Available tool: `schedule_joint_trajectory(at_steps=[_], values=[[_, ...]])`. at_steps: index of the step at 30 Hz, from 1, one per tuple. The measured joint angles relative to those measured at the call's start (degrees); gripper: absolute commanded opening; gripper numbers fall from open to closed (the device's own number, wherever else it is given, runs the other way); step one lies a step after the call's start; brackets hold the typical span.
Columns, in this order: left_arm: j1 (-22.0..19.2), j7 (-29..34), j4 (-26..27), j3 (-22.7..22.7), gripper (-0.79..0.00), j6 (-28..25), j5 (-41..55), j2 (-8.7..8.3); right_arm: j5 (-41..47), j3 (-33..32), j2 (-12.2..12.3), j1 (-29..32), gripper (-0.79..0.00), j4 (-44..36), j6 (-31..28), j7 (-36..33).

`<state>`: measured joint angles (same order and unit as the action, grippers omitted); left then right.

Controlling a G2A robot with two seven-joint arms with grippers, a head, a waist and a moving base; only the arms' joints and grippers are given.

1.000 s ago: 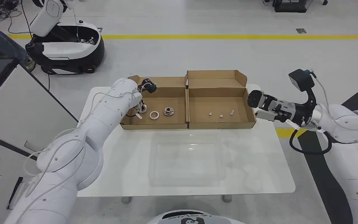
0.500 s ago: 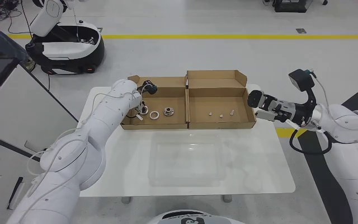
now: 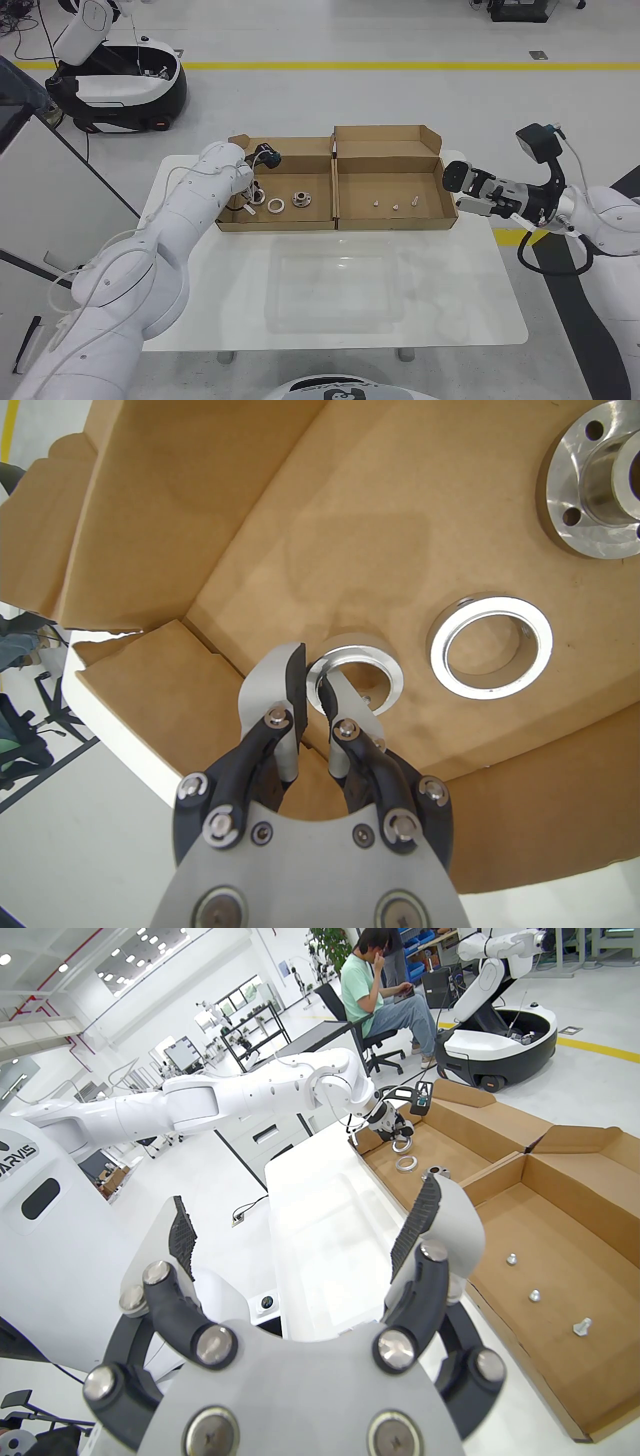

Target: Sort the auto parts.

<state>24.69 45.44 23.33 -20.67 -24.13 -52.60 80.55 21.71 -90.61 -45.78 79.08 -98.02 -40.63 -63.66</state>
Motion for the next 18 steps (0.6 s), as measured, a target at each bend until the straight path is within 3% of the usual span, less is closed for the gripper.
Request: schedule_joint_trajectory(at_steps=[12,13,18], values=[[0.00,0.00,0.00,0.00,-0.785,0.00,0.00,0.00,0.00,0.00,0.00,0.00,0.000,0.00,0.00,0.00],[0.00,0.00,0.00,0.00,0.000,0.00,0.00,0.00,0.00,0.00,0.00,0.00,0.000,0.00,0.00,0.00],[0.43,-1.62,0.13,-0.43,0.000,0.52,-0.78,-0.36,0.00,0.00,0.00,0.00,0.000,0.00,0.00,0.00]])
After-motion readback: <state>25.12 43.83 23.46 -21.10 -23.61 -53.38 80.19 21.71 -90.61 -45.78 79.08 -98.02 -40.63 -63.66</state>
